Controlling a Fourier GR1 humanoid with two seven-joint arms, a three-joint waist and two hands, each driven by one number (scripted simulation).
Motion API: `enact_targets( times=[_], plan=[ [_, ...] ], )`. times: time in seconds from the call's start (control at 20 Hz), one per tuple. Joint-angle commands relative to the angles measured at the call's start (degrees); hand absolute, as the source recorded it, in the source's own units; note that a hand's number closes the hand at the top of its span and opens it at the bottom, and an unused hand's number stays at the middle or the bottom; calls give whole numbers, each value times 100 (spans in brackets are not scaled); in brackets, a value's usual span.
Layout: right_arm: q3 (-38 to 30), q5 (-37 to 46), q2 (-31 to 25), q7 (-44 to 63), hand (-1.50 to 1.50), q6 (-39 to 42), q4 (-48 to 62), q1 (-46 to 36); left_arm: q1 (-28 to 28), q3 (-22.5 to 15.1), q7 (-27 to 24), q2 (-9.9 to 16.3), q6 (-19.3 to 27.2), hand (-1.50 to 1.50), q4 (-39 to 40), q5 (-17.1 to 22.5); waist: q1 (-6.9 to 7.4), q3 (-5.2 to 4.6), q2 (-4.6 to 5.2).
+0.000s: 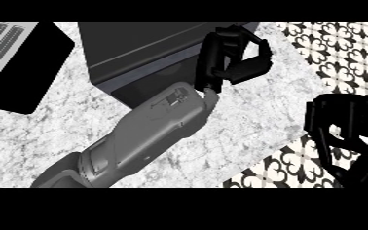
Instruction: Pick up the milk, place it into the microwave and close the microwave
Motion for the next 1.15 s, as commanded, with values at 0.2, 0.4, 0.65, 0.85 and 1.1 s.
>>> enact_targets(
  times=[0.2,0.4,0.65,0.85,1.1],
  plan=[
    [237,-168,129,-42,150,76,-434,474,605,754,-99,9,-542,150,481,991,281,-28,42],
    [282,-136,167,-25,150,-7,-694,739,759,670,-251,25,-938,150,637,1205,363,-15,19],
    [356,-107,264,-10,150,-164,-1009,1046,878,570,-394,192,-1512,150,771,1460,481,-21,6],
    [481,-14,354,23,150,-295,-1270,1280,963,475,-526,235,-1920,150,894,1614,597,-26,0],
    [525,104,407,12,150,-436,-1586,1536,941,389,-694,275,-2283,150,1087,1735,644,-22,-16]
  ],
)
